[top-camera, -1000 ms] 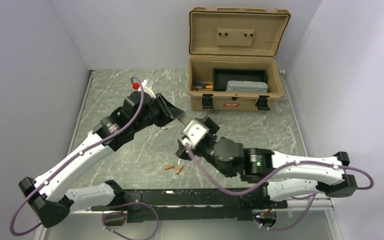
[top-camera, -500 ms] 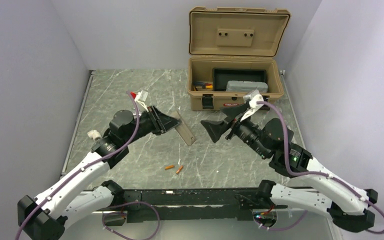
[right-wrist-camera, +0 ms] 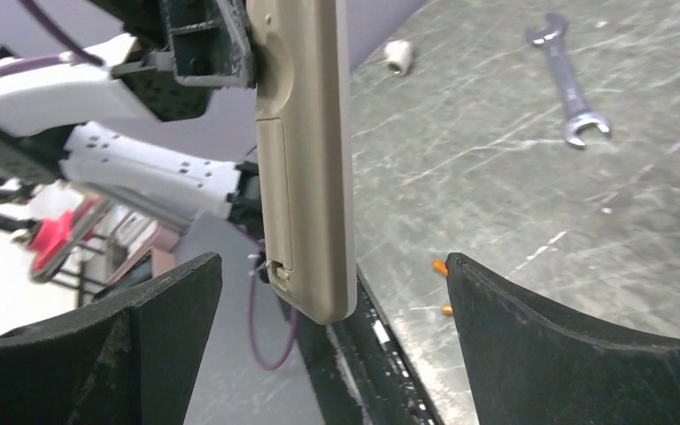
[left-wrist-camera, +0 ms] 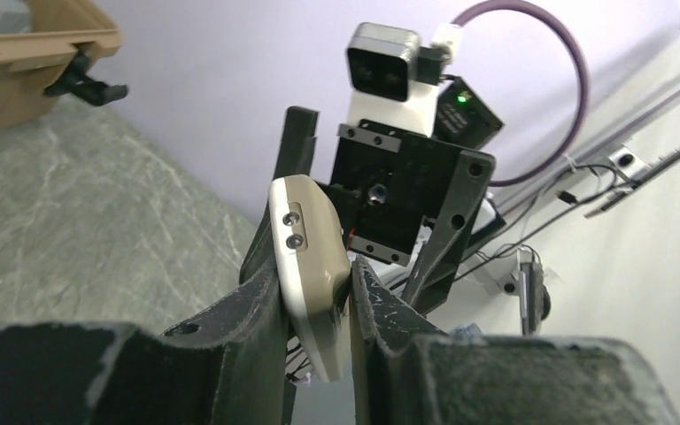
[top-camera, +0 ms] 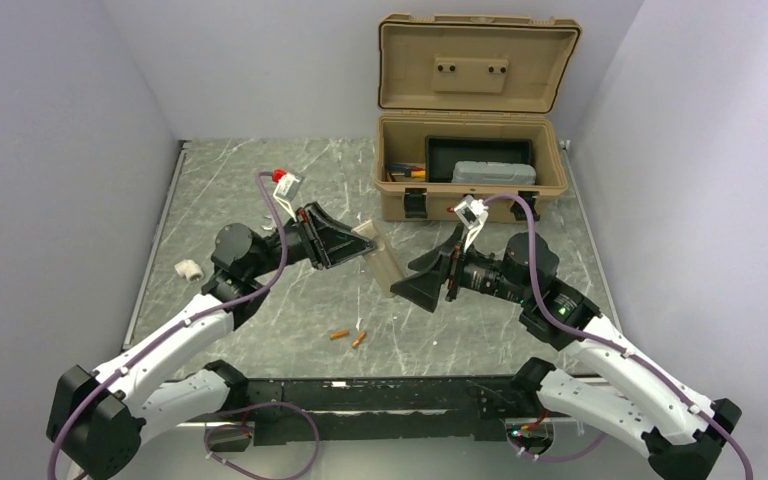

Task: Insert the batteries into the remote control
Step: Adjust the remote control.

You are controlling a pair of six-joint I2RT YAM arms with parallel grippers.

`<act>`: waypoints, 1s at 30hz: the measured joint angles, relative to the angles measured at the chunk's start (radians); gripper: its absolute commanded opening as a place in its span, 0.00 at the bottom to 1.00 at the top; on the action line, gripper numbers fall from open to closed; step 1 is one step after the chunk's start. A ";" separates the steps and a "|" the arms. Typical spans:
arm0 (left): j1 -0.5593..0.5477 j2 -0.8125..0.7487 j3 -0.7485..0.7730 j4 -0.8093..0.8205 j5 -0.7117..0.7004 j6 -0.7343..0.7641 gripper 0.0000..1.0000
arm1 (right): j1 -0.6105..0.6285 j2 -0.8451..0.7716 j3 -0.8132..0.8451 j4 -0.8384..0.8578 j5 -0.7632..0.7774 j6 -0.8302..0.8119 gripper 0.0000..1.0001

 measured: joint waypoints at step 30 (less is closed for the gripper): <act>0.006 0.045 0.000 0.167 0.044 -0.061 0.51 | -0.032 0.094 -0.061 0.300 -0.208 0.209 0.00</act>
